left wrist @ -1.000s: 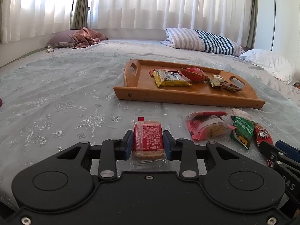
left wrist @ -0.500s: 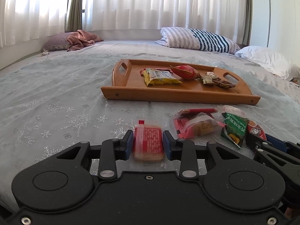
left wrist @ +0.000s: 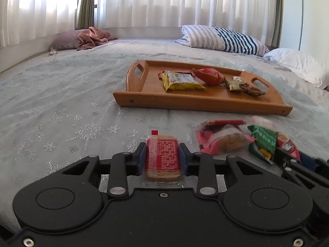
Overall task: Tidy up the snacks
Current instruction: 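Lift the red biscuit pack and red wrapper off the pile with both tools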
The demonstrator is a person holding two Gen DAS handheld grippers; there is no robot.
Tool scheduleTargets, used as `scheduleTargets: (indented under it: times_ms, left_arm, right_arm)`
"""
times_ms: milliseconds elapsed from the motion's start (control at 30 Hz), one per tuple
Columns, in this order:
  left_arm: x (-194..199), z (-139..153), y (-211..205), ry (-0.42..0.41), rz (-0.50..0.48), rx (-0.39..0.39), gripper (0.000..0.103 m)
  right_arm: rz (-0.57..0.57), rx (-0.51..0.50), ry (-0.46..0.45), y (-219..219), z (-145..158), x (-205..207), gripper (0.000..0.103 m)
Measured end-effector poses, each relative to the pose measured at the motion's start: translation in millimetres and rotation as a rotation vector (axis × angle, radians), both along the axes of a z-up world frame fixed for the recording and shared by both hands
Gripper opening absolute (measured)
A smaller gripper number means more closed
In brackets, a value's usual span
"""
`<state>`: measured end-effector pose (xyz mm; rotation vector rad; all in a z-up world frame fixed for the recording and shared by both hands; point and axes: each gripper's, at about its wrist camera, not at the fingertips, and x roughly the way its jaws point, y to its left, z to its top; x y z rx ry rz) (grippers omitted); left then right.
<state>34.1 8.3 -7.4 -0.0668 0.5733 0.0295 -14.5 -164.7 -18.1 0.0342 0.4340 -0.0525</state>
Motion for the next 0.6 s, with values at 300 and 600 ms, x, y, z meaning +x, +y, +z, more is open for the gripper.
scheduleTargets:
  times_ms: [300,600]
  left_arm:
    - [-3.3,15.2,-0.8,-0.033,0.001,0.007,0.031]
    - [10.3,25.4,2.2,-0.014,0.059,0.029,0.031]
  right_arm:
    - [-0.019,-0.009,-0.019,-11.3,12.7,-4.7,0.022]
    - [-0.063,-0.034,-0.031,-27.0,20.1,-3.6,0.009]
